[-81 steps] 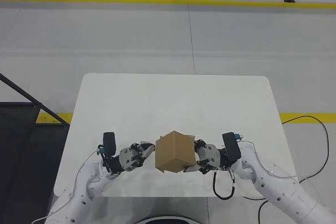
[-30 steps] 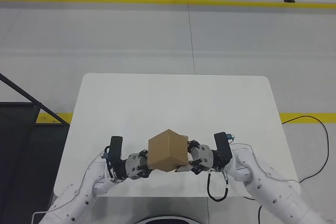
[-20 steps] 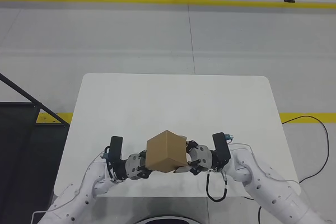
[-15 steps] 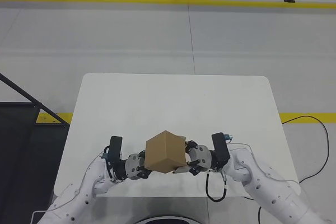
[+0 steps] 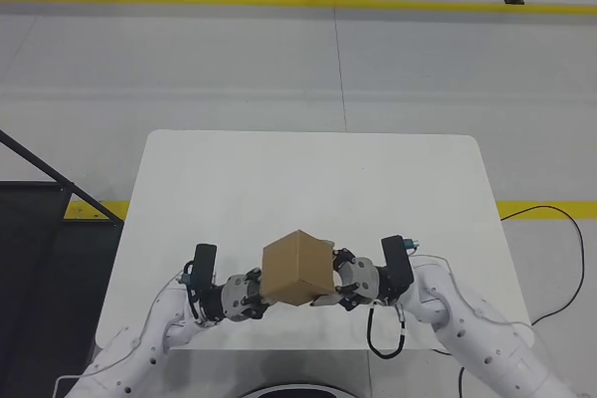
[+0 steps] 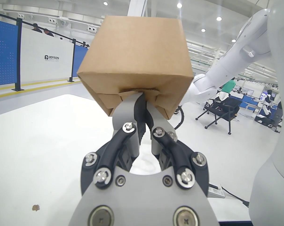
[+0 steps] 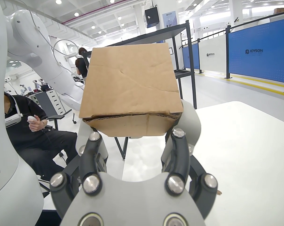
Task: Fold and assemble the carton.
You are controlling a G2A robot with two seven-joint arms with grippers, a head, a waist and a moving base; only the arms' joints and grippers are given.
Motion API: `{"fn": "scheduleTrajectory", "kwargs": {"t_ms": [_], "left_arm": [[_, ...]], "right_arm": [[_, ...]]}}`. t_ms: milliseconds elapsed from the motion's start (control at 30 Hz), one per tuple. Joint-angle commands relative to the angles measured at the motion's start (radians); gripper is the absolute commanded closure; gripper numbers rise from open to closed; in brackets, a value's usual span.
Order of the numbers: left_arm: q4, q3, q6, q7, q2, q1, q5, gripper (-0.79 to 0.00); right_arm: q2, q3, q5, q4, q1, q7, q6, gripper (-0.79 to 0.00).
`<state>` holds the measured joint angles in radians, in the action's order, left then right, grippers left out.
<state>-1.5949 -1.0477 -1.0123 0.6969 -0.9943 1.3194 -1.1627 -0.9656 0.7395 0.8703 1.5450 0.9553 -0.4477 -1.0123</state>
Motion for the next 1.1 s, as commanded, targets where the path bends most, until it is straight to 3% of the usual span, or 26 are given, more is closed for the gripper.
{"fn": "scheduleTrajectory", "kwargs": {"t_ms": [0, 1067], "left_arm": [[0.001, -0.002, 0.0, 0.004, 0.002, 0.002, -0.001, 0.0], [-0.005, -0.003, 0.0, 0.087, 0.049, 0.007, 0.022, 0.0]], "right_arm": [[0.001, 0.007, 0.004, 0.004, 0.006, -0.004, 0.0, 0.0], [0.024, 0.022, 0.044, 0.05, 0.014, 0.02, 0.0, 0.0]]}}
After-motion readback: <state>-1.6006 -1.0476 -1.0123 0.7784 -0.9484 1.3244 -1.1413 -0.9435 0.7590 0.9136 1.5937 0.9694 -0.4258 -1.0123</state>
